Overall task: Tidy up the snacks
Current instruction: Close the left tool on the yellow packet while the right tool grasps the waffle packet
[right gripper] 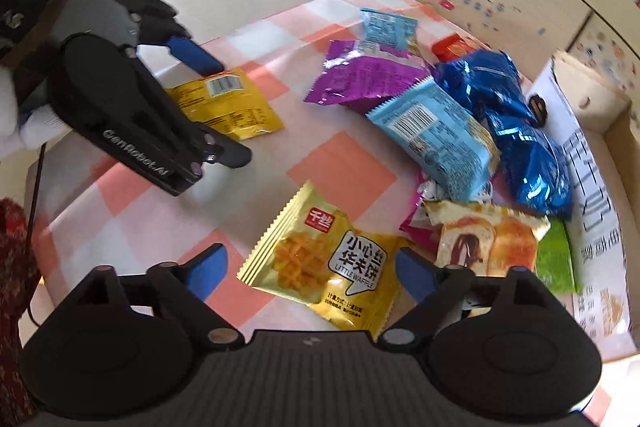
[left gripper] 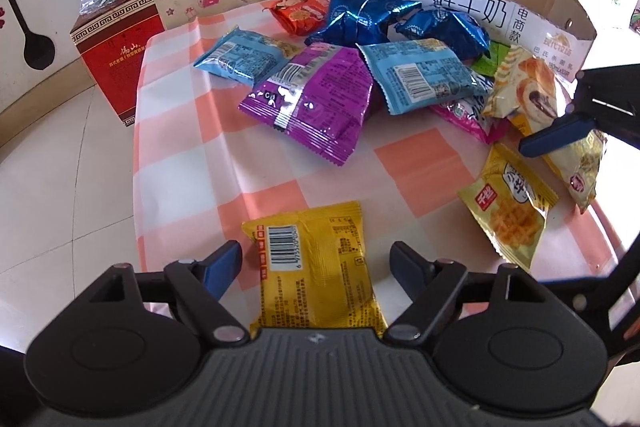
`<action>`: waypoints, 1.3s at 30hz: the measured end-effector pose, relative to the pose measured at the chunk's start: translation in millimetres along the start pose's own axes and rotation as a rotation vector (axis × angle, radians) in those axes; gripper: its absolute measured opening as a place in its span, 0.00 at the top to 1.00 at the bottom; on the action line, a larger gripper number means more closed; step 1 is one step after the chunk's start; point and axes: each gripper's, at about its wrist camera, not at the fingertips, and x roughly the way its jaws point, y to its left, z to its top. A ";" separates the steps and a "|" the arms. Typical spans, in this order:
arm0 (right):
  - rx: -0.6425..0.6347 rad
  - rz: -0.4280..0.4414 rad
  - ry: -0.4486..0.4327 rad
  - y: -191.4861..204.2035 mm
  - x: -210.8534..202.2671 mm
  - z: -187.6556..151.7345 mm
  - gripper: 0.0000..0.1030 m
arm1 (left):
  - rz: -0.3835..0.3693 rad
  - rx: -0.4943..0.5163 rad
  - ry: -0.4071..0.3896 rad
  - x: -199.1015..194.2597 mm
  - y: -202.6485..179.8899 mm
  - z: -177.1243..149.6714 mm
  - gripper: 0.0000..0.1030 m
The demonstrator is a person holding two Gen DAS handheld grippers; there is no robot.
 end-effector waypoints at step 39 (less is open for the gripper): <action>0.425 -0.025 -0.114 -8.8 -8.4 -3.5 0.51 | -0.040 -0.078 -0.080 -15.5 9.7 6.9 0.52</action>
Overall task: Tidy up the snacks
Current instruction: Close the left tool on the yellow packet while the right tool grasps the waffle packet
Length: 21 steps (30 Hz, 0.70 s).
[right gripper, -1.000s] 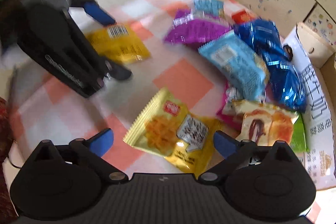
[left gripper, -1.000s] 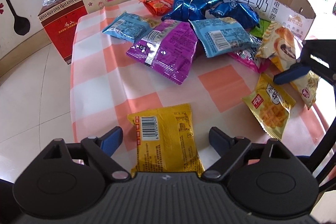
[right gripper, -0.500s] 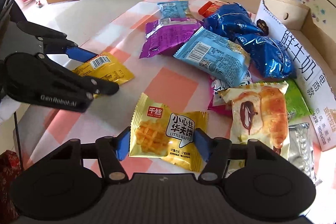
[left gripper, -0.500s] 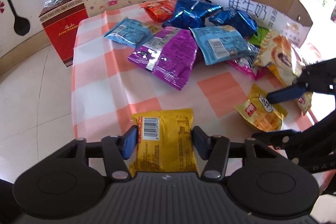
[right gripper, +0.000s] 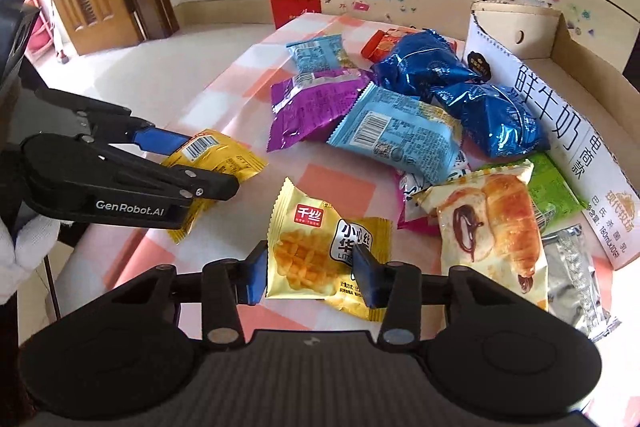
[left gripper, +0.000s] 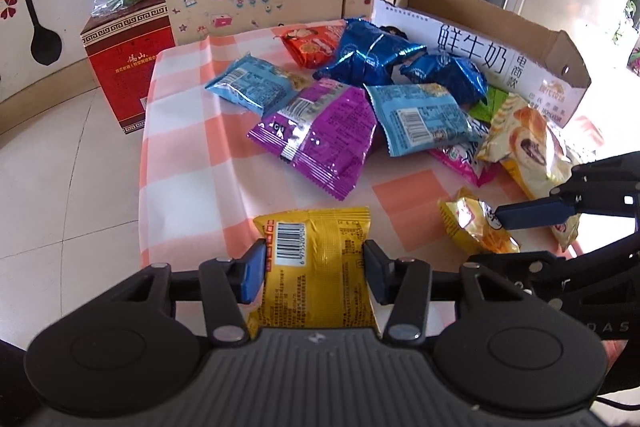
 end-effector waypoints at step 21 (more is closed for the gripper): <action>0.048 -0.052 0.018 1.3 10.4 -3.8 0.38 | 0.027 0.017 -0.001 2.3 -3.0 -1.5 0.52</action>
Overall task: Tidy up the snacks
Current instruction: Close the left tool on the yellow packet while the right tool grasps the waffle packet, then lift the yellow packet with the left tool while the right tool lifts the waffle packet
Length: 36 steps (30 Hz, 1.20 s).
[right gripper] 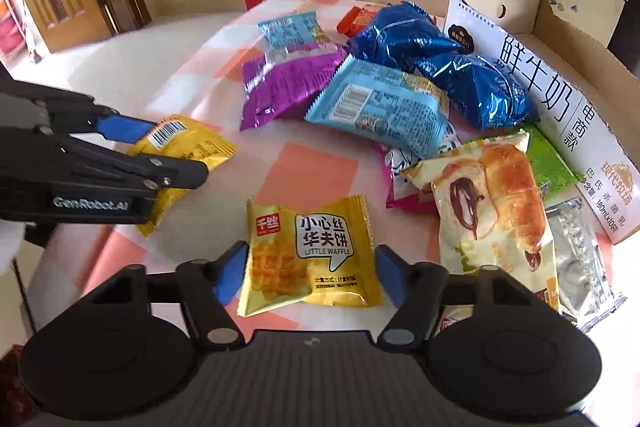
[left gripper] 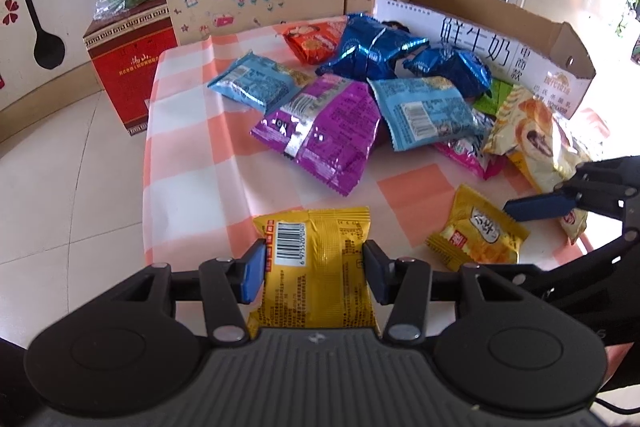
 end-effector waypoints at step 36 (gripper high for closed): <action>0.519 -0.017 0.019 -6.5 -6.4 -7.7 0.12 | 0.014 -0.069 -0.092 -22.6 6.3 12.1 0.51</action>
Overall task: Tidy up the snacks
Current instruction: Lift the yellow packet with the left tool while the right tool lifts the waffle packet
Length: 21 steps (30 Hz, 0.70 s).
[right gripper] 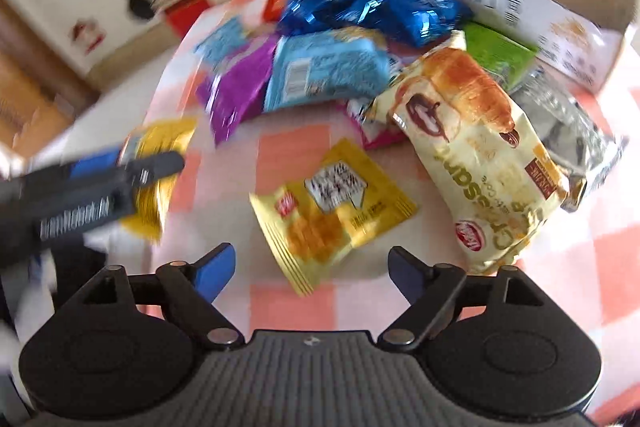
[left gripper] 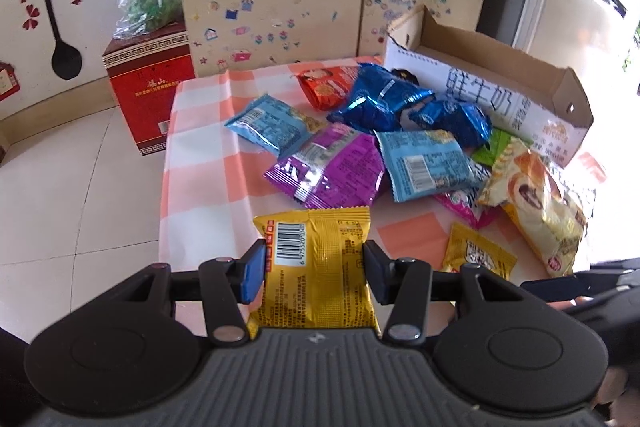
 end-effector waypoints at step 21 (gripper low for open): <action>-0.064 -0.248 -0.103 31.2 19.7 0.5 0.40 | -0.049 -0.125 0.014 -2.2 20.8 3.9 0.51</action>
